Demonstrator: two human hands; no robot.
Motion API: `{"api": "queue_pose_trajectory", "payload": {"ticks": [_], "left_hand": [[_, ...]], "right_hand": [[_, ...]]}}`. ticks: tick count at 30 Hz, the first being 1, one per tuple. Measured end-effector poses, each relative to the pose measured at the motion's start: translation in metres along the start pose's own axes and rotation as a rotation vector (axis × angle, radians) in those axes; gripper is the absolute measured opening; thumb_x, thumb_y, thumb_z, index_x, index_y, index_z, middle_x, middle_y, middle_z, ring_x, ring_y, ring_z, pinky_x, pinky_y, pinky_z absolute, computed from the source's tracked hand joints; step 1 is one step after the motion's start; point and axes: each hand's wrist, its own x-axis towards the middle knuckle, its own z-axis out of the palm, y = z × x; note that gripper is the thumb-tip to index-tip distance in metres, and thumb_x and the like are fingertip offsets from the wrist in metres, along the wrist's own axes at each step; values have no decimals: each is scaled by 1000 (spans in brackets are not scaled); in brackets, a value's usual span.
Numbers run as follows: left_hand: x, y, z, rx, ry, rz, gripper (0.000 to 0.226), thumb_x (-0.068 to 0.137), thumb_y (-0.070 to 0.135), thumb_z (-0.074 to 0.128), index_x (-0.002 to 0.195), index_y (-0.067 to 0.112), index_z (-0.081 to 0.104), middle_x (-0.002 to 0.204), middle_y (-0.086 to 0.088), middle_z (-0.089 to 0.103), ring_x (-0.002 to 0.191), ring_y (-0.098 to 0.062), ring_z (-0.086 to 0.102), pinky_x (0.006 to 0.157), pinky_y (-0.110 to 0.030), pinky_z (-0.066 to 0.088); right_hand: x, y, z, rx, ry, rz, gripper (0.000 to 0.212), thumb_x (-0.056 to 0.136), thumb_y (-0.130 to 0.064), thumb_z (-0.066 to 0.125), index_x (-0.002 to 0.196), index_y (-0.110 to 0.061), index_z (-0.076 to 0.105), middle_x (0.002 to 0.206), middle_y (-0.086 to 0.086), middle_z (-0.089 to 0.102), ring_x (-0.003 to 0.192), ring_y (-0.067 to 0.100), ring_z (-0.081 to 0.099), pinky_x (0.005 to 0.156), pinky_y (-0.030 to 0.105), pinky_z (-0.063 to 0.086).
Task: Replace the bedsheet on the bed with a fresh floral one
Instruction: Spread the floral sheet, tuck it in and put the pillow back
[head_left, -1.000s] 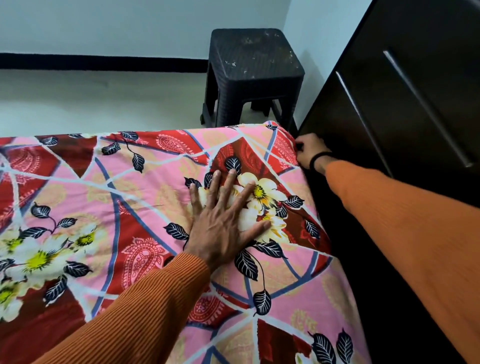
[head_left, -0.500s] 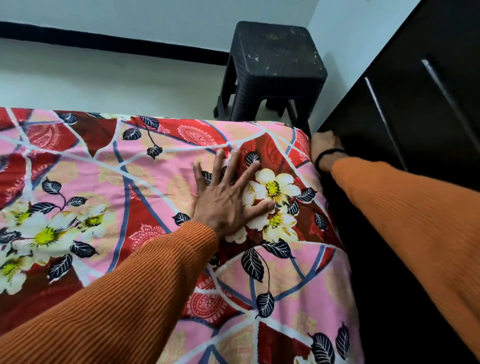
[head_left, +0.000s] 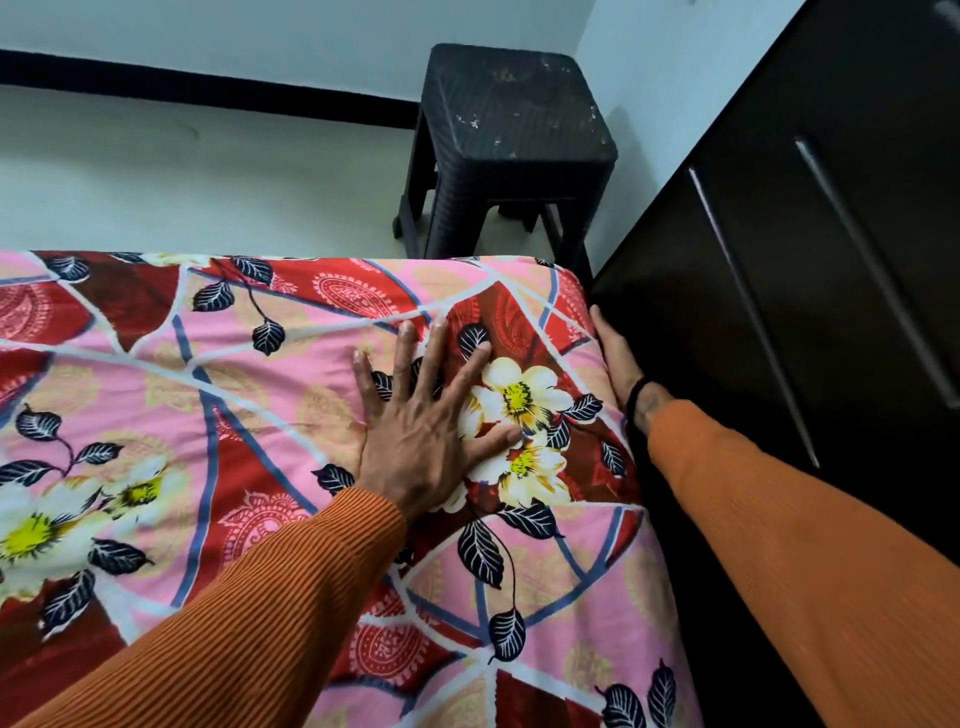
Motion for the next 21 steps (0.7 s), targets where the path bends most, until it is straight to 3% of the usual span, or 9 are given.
{"api": "queue_pose_trajectory", "payload": {"ticks": [5, 7, 9, 12, 15, 17, 19, 21], "left_hand": [[3, -1, 6, -1, 20, 2, 94, 80, 97, 14, 158, 49, -6, 169, -1, -22, 153, -30, -28, 115, -73, -8], [3, -3, 7, 5, 11, 2, 94, 80, 97, 14, 158, 49, -7, 168, -1, -24, 152, -30, -29, 115, -73, -9], [4, -3, 6, -4, -17, 1, 94, 80, 97, 13, 158, 50, -9, 167, 0, -26, 151, -30, -31, 114, -73, -11], [7, -4, 5, -16, -62, -5, 95, 78, 99, 13, 157, 51, -7, 167, 2, -27, 151, -30, -31, 113, -74, -12], [10, -4, -1, -26, -136, -19, 96, 76, 100, 11, 157, 52, -10, 165, 2, -31, 149, -30, -34, 112, -74, -15], [4, 2, -6, -4, -151, -31, 94, 80, 96, 12, 157, 48, -12, 166, -1, -30, 150, -32, -32, 112, -74, -14], [-20, 19, -6, -34, -95, -46, 87, 90, 86, 19, 161, 41, -4, 169, -4, -20, 154, -32, -23, 115, -73, -10], [-65, 47, -1, -100, 8, -33, 78, 97, 77, 21, 162, 35, 13, 172, -5, -3, 157, -29, -10, 118, -69, -8]], "right_hand": [[8, 22, -4, 52, 35, -71, 60, 102, -59, 37, 121, -11, 67, 109, 11, 76, 102, 30, 70, 82, 33, 59], [4, 20, -3, -46, 158, -69, 52, 101, -58, 43, 111, -15, 70, 95, 6, 78, 104, 29, 68, 82, 28, 55], [-11, 14, 0, -152, 298, -77, 50, 103, -57, 42, 103, -16, 70, 84, 3, 77, 94, 26, 68, 72, 19, 54], [-36, 11, 11, -322, 378, -52, 70, 104, -65, 22, 129, -15, 65, 118, 5, 70, 107, 26, 63, 90, 28, 49], [-81, 43, 9, -488, 463, -164, 81, 99, -74, 17, 130, -19, 67, 127, 6, 68, 115, 25, 63, 100, 36, 46], [-113, 88, -3, -351, 413, -144, 83, 90, -85, 25, 124, -26, 72, 116, -2, 74, 109, 20, 69, 103, 40, 50], [-145, 133, -18, -179, 318, -53, 76, 94, -80, 29, 127, -25, 70, 110, -6, 76, 107, 17, 71, 98, 34, 51], [-170, 163, -31, 47, 242, 86, 77, 96, -75, 33, 134, -16, 64, 120, 10, 74, 117, 30, 67, 101, 37, 51]]}}
